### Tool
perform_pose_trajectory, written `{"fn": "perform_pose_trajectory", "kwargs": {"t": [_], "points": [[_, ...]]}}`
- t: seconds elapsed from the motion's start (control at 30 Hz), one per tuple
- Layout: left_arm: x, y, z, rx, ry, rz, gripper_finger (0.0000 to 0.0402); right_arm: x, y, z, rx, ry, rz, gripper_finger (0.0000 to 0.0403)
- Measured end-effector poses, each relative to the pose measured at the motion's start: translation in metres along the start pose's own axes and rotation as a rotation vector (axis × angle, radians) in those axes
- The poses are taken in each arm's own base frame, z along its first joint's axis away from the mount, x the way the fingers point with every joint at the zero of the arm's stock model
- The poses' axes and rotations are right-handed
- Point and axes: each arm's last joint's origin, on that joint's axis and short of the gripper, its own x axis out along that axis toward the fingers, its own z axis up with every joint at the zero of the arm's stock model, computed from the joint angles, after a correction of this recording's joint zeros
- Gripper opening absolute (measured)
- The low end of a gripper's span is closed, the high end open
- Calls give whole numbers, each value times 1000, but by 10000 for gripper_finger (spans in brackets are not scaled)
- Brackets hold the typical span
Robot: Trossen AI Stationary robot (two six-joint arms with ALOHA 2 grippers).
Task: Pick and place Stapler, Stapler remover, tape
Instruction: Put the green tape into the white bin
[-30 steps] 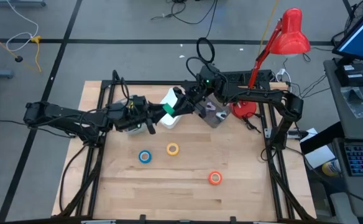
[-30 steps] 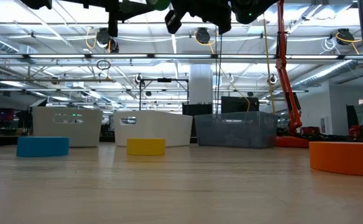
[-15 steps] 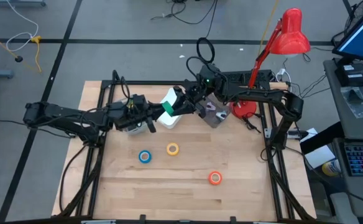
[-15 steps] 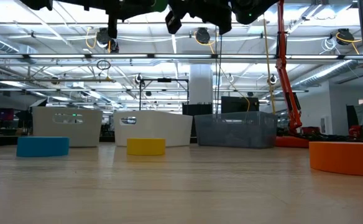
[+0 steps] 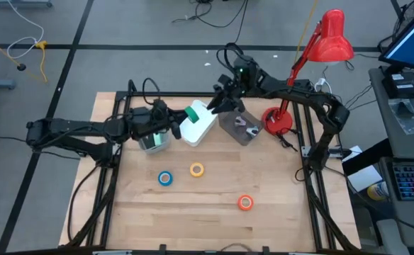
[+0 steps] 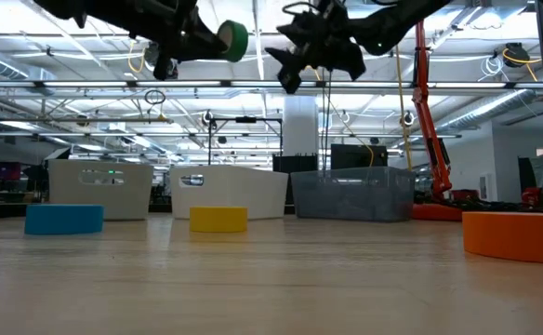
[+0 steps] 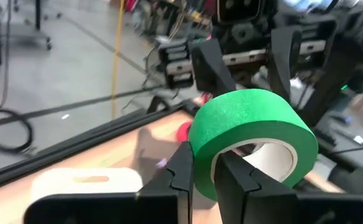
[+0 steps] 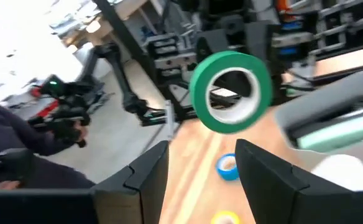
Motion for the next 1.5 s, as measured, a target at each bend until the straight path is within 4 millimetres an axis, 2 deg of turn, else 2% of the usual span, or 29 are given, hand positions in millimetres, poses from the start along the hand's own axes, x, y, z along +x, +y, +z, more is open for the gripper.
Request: {"fn": "perform_pose_trajectory", "kwargs": {"t": [0.17,0.33,0.43,0.6,0.83,1.03,1.23,1.5], "points": [[4,10,22,42,121,88,35,-29,-11,1,-17,-31,-71,168],[9,23,42,66,219,167,35,-44,-13,3,-42,-51,-111,164],[16,34,45,57,259,169,35,-45,-3,4,-88,-58,-147,164],[27,50,41,30,323,157,35,-38,32,-5,-184,-69,-312,164],[44,68,31,-9,411,131,35,-37,84,-38,-282,-93,-668,164],[62,77,22,-31,489,108,35,-50,118,-79,-292,-129,-927,164],[90,81,27,11,622,126,35,-68,140,-113,-293,-183,-1083,164],[125,97,27,24,895,211,35,-81,156,-141,-307,-234,-1191,164]]}}
